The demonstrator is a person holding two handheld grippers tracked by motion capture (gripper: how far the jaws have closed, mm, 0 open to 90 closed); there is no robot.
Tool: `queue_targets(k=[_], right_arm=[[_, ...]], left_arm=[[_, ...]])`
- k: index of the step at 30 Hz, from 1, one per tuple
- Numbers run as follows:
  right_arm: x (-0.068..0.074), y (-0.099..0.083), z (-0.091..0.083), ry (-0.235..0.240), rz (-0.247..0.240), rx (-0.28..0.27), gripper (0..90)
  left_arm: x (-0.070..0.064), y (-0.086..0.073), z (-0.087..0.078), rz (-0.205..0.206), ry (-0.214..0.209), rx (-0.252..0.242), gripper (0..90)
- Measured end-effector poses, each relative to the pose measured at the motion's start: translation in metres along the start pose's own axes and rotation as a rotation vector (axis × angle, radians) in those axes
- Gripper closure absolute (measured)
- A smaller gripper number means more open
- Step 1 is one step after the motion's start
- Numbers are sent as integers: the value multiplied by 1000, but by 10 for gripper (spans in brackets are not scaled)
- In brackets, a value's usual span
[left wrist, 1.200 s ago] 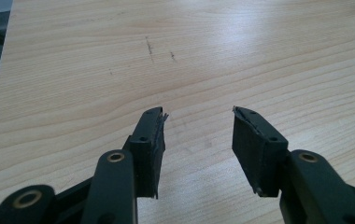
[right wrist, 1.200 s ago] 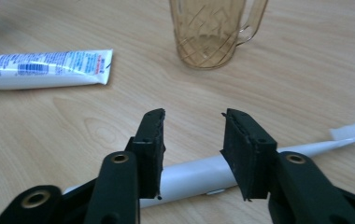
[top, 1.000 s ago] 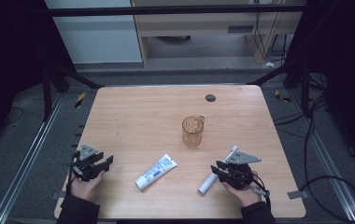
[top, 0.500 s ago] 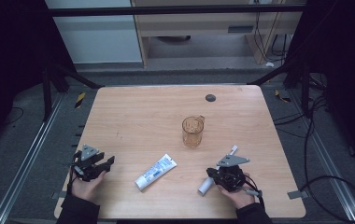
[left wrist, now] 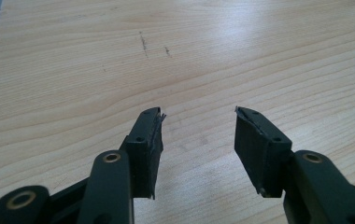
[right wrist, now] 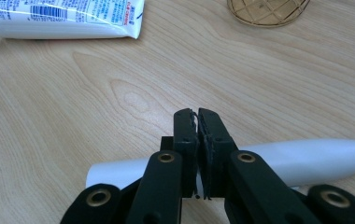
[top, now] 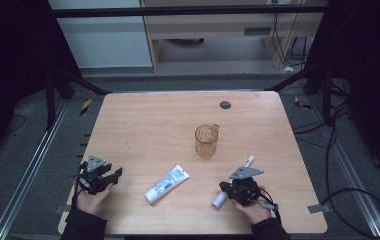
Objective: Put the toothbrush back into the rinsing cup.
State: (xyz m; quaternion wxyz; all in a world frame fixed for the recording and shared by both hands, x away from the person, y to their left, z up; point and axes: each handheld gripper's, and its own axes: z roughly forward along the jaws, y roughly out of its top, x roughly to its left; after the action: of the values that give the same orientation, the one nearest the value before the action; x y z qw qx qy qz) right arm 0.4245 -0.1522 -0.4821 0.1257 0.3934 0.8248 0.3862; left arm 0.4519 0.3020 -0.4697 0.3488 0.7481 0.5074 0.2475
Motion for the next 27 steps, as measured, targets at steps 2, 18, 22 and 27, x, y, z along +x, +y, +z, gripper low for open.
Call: queue_targets(k=[2, 18, 22, 27], right_arm=[[-1, 0, 1, -3, -4, 5, 863], [-3, -5, -3, -2, 0, 21, 856], [-3, -6, -5, -4, 6, 19, 857], [-5, -8, -8, -2, 9, 17, 856]], left_arm=[[0, 0, 0, 1, 0, 1, 507], [0, 0, 0, 2, -1, 0, 504], [0, 0, 0, 0, -1, 0, 504], [0, 0, 0, 1, 0, 1, 504]])
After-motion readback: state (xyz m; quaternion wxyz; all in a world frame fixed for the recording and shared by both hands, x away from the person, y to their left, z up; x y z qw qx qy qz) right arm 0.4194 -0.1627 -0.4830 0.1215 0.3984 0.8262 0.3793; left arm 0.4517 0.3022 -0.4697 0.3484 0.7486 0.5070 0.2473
